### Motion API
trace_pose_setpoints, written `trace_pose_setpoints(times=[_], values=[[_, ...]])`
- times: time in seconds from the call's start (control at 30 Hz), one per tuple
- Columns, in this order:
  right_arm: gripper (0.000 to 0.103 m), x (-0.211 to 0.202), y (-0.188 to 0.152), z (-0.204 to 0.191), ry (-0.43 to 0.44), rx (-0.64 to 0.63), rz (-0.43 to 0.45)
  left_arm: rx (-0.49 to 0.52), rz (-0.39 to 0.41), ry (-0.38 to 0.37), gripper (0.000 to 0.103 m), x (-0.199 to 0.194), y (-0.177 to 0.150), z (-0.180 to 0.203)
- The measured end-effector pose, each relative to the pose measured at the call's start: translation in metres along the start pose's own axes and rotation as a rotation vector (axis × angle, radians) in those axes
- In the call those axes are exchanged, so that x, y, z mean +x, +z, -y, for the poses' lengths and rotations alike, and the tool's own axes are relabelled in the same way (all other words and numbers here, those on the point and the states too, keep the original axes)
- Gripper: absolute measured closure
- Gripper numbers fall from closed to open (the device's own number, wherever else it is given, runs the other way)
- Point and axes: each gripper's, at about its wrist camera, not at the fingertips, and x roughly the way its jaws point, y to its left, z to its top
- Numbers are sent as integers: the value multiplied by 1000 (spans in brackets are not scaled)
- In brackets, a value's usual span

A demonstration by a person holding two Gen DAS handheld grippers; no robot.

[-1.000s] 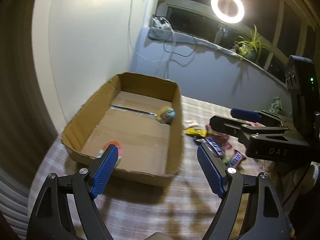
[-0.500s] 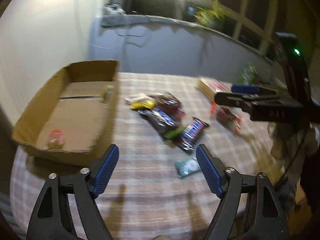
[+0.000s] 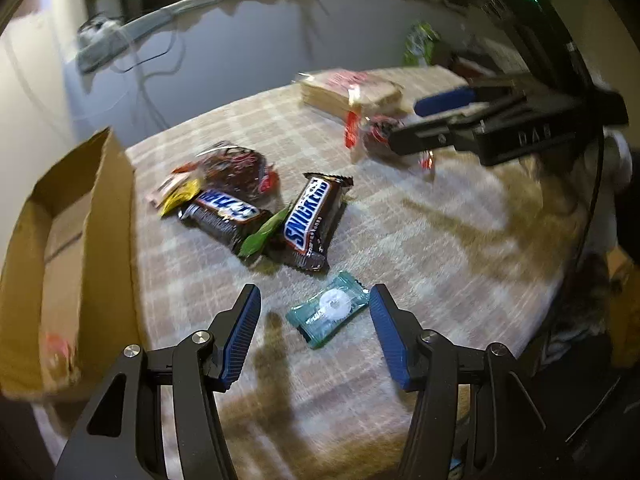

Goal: Organize snacks
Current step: 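Grasp the green candy packet with the left gripper while the right grasps the red-tied bag, then carry both packets over the cardboard box and open both grippers to release them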

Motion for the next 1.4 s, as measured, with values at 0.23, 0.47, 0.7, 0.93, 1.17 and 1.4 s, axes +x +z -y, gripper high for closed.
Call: trace_pose_setpoints(times=[0.23,0.47,0.7,0.93,1.17,1.4], values=[[20,5,2,7,18,14,-13,82,-49,-15,47,12,5,-3],[25,16,5,5,27,6,-36,95,-65,-54,62,17,3,3],[32,23,4,3,27,-3,-52,76,-60,-78,74,16,1,3],[49,31,1,7,3,6,-80,35,-39,-84,81,15,-2,3],[58,35,3,7,-5,14,-81,-38,-20,-93,82,13,-5,-2],[67,29,1,2,-18,16,-69,-99,-6,-88,83,9,-9,-6]])
